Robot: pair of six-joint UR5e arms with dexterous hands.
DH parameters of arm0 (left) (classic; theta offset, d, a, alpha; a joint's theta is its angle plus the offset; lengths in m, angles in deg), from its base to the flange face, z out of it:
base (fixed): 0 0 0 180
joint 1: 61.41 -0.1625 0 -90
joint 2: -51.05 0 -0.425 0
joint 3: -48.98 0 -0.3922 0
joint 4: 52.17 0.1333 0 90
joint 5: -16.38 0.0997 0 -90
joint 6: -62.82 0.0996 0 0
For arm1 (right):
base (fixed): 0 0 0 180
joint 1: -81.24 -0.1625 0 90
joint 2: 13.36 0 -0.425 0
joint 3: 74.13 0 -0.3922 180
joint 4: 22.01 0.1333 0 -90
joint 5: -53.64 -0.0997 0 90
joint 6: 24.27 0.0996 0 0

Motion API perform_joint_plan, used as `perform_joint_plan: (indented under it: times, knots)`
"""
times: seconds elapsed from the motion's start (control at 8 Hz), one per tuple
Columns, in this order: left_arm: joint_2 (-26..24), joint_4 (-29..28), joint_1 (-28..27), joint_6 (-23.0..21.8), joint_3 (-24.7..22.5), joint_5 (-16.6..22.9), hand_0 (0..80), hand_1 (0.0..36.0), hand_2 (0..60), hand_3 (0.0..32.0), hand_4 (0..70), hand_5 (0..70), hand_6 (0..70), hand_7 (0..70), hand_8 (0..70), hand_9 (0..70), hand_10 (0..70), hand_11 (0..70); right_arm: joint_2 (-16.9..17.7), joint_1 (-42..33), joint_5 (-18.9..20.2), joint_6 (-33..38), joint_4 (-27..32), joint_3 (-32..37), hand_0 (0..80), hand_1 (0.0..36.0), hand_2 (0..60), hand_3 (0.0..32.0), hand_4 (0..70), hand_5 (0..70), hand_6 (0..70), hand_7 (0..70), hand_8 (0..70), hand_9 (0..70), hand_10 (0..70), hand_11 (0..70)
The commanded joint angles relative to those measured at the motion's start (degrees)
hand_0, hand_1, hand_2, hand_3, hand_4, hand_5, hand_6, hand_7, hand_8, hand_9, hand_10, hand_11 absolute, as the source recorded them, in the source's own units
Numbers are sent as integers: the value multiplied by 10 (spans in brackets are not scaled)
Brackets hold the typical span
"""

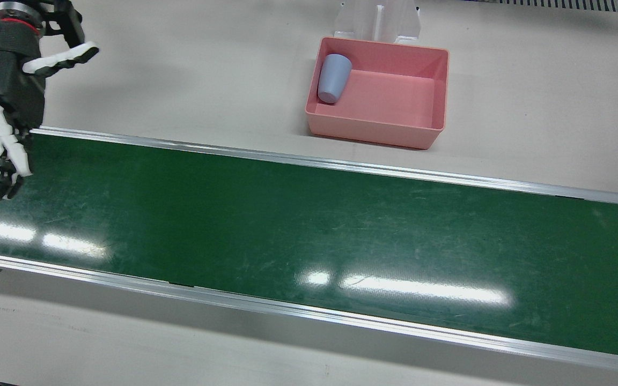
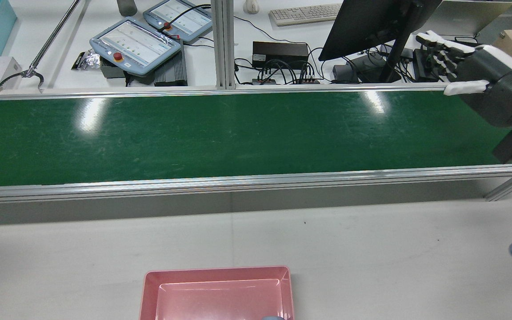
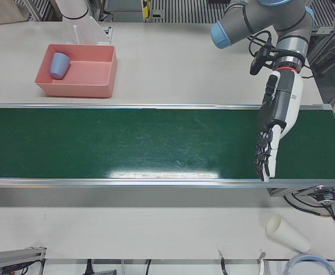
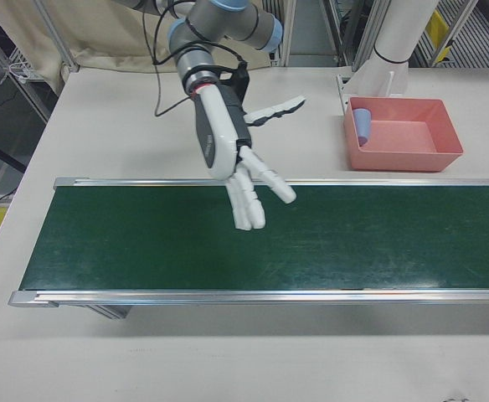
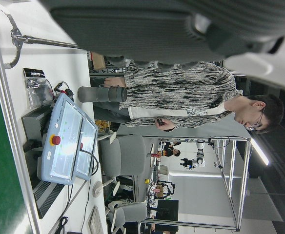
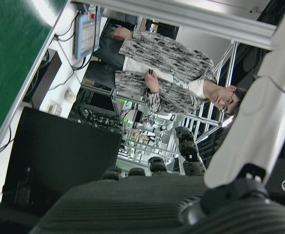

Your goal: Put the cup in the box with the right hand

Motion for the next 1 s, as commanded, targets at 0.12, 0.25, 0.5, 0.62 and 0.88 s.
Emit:
perform_joint_plan:
  times: [0.12, 0.25, 0.5, 0.62, 0.88]
  knots:
    - [0, 0, 0, 0, 0, 0, 0, 0, 0, 0, 0, 0, 0, 0, 0, 0, 0, 0, 57, -213, 123, 76, 178, 178, 465, 106, 0, 0, 0, 37, 30, 62, 0, 17, 13, 34]
    - [0, 1, 0, 0, 0, 0, 0, 0, 0, 0, 0, 0, 0, 0, 0, 0, 0, 0, 58, -267, 136, 74, 203, 226, 463, 105, 0, 0, 0, 35, 32, 76, 0, 20, 16, 37]
    - [0, 0, 0, 1, 0, 0, 0, 0, 0, 0, 0, 0, 0, 0, 0, 0, 0, 0, 56, -274, 138, 80, 221, 242, 453, 89, 0, 0, 0, 31, 33, 86, 1, 28, 24, 47]
    - [0, 0, 0, 0, 0, 0, 0, 0, 0, 0, 0, 0, 0, 0, 0, 0, 0, 0, 57, -269, 138, 80, 221, 242, 452, 86, 0, 0, 0, 32, 36, 95, 7, 29, 24, 47]
    - [0, 1, 0, 1, -1, 0, 0, 0, 0, 0, 0, 0, 0, 0, 0, 0, 0, 0, 60, -279, 138, 80, 221, 240, 458, 91, 0, 0, 0, 32, 36, 98, 1, 26, 22, 45]
